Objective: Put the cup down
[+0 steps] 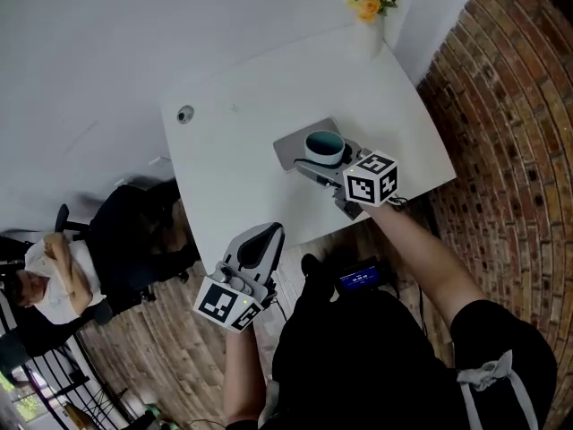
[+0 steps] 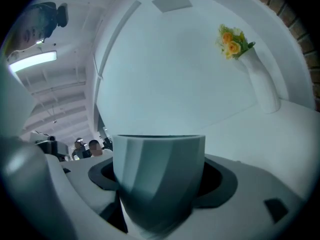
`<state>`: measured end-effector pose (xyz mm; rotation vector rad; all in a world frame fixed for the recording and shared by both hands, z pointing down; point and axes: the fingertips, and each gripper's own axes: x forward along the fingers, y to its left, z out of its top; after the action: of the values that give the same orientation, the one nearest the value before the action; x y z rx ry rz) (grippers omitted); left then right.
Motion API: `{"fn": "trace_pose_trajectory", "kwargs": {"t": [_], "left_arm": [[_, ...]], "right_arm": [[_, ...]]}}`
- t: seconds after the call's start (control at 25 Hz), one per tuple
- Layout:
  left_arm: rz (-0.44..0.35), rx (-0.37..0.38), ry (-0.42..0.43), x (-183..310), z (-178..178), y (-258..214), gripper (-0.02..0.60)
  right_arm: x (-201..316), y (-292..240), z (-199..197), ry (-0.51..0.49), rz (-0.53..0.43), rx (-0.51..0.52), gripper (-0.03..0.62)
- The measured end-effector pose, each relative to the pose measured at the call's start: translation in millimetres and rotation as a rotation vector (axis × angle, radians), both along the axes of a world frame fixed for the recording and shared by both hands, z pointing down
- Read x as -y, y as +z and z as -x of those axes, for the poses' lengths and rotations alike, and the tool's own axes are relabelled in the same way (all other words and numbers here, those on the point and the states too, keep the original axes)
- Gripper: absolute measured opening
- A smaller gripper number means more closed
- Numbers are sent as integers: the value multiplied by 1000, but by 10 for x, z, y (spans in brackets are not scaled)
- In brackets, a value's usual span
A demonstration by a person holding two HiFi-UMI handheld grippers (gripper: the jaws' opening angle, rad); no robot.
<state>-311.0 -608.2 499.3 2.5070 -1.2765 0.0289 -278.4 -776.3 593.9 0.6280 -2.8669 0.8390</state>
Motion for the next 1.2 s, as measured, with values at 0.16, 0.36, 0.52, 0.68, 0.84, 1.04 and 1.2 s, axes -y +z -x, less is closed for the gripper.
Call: {"fn": "trace_pose_trajectory", "kwargs": {"t": [0.16, 0.36, 0.52, 0.68, 0.84, 1.04, 1.2], "left_arm": [[23, 9, -36, 12, 116, 24, 8], [41, 12, -63, 27, 262, 48, 8], [57, 8, -76, 36, 332, 78, 8], [65, 3, -77, 31, 364, 100, 8], [64, 0, -75, 25, 364, 100, 8], [59, 2, -68, 23, 341, 76, 8], [52, 2, -60, 5, 319, 53, 8]], "right_arm": [[290, 238, 344, -7, -1, -46, 402], [555, 360, 697, -13, -82, -104, 402], [671, 418, 848, -4, -174, -143, 402], [573, 403, 898, -20, -282, -175, 402], [415, 429, 803, -24, -367, -217, 401], [249, 530, 748, -79, -443, -304, 402], [224, 551, 788, -103, -448, -335, 402]]}}
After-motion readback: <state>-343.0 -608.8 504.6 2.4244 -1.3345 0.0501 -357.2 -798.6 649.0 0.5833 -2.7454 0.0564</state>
